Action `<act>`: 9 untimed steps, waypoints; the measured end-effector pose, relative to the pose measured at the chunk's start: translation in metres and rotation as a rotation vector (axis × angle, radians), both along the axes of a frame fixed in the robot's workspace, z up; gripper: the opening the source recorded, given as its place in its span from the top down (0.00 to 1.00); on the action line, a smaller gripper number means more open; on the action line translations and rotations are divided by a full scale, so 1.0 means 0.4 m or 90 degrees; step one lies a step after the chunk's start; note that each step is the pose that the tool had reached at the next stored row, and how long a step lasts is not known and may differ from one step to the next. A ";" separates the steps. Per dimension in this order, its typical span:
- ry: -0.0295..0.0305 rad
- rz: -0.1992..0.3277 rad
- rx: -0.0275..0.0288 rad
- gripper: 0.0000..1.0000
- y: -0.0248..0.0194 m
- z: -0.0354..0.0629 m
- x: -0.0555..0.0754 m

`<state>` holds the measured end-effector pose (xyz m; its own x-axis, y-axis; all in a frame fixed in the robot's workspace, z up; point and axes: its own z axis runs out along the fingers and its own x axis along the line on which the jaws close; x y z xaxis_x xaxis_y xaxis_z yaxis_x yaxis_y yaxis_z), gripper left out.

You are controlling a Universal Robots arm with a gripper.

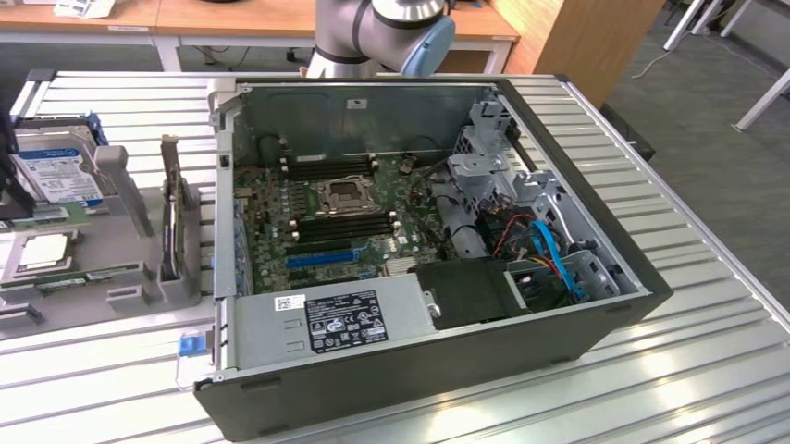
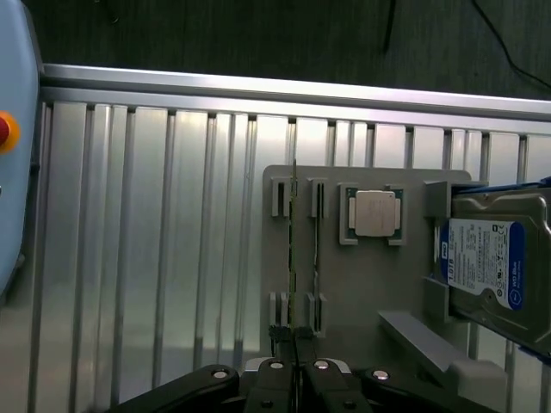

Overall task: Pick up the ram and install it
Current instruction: 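Pick up the ram and move it above insertion slot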

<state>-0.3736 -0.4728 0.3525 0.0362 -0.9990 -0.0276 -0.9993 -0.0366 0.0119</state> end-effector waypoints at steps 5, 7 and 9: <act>0.0001 0.000 0.0000 0.89 0.000 0.022 0.000; 0.0000 0.000 0.0000 0.89 0.000 0.030 0.000; 0.0001 0.000 0.0000 0.89 0.000 0.038 0.000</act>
